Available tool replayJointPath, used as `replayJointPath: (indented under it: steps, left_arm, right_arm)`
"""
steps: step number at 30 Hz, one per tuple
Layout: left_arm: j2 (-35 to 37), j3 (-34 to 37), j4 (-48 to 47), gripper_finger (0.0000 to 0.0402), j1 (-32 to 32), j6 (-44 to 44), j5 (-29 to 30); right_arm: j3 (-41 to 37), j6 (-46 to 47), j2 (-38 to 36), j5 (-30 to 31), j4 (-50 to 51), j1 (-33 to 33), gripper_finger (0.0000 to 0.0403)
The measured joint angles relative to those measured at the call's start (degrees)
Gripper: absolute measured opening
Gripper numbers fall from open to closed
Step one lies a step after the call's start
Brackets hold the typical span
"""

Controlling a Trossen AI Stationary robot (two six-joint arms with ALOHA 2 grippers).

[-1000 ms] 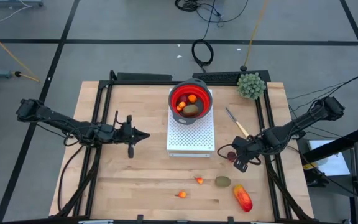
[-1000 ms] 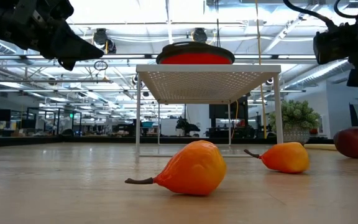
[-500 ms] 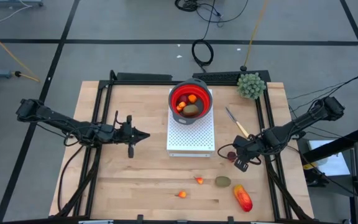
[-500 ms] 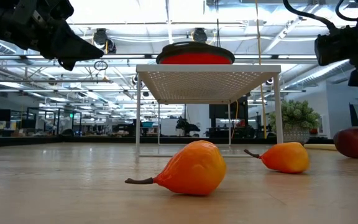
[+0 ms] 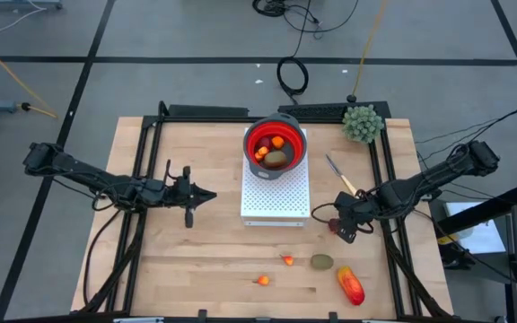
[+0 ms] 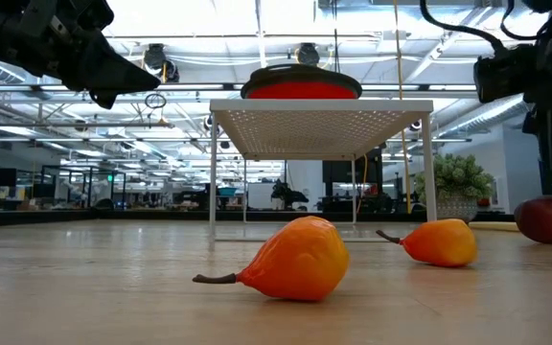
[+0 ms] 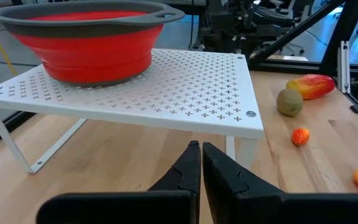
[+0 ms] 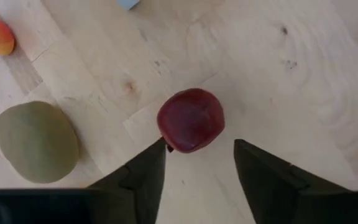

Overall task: Pick & Place Fruit
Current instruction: Put the red pomegranate into the red strainer bowl

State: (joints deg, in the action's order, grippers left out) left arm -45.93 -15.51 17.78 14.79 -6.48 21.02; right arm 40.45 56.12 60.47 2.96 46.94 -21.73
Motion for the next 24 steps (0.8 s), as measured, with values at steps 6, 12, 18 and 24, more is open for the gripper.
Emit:
replayJointPath:
  steps: [6,12,18,24]
  left_arm:
    - [0.0,0.0,0.0,0.0019,0.0,-0.1,-0.1]
    - [0.0,0.0,0.0,0.0019,0.0,-0.1,-0.1]
    - [0.0,0.0,0.0,0.0019,0.0,-0.4,-0.1]
    - [0.0,0.0,0.0,0.0019,0.0,-0.5,-0.1]
  right_arm:
    - [0.0,-0.3,0.0,0.0,0.0,1.0,0.021]
    - [0.0,-1.8,0.0,-0.1,-0.1,1.1,0.0208]
    - [0.0,-1.8,0.0,-1.3,-0.2,1.0,0.0209]
    - [0.0,0.9,0.0,-1.6,-0.2,1.0,0.0226]
